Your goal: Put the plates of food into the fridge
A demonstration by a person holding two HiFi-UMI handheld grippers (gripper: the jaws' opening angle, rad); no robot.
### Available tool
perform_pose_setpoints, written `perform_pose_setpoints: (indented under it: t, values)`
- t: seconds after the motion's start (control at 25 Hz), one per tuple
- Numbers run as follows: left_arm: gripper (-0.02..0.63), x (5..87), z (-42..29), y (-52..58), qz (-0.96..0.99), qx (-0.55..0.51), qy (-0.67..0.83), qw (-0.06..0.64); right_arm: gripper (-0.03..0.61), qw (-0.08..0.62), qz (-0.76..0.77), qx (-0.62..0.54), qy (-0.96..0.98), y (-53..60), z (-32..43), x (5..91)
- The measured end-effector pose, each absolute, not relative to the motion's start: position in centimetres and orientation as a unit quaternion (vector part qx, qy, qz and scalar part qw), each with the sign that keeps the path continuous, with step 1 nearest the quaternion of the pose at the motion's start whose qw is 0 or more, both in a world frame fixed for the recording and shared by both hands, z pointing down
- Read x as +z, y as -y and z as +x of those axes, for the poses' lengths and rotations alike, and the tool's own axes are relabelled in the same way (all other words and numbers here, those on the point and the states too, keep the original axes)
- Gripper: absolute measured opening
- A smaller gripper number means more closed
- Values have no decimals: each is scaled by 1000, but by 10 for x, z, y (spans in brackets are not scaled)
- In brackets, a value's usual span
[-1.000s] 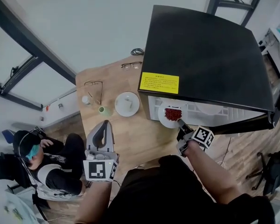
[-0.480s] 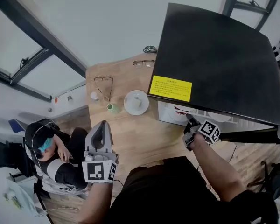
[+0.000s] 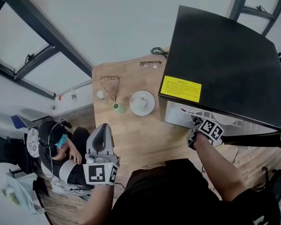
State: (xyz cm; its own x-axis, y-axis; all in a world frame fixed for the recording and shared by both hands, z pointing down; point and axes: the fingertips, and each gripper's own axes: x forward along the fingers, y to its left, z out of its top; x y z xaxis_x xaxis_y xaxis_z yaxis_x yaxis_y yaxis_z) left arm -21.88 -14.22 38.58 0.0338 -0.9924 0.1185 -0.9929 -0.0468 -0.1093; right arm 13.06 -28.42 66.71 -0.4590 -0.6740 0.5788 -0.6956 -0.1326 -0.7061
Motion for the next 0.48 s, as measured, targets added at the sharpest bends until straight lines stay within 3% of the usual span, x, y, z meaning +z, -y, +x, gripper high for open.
perform_pose_setpoints:
  t: [0.12, 0.28, 0.48]
  values:
    - [3, 382, -225, 137, 716, 74, 694, -4, 111, 60, 537, 509, 670, 283, 127, 667]
    - [3, 377, -232, 126, 716, 67, 695, -11, 198, 112, 549, 468, 684, 276, 122, 665]
    - [3, 375, -249, 107, 713, 59, 699, -10, 213, 131, 580, 427, 681, 259, 131, 657]
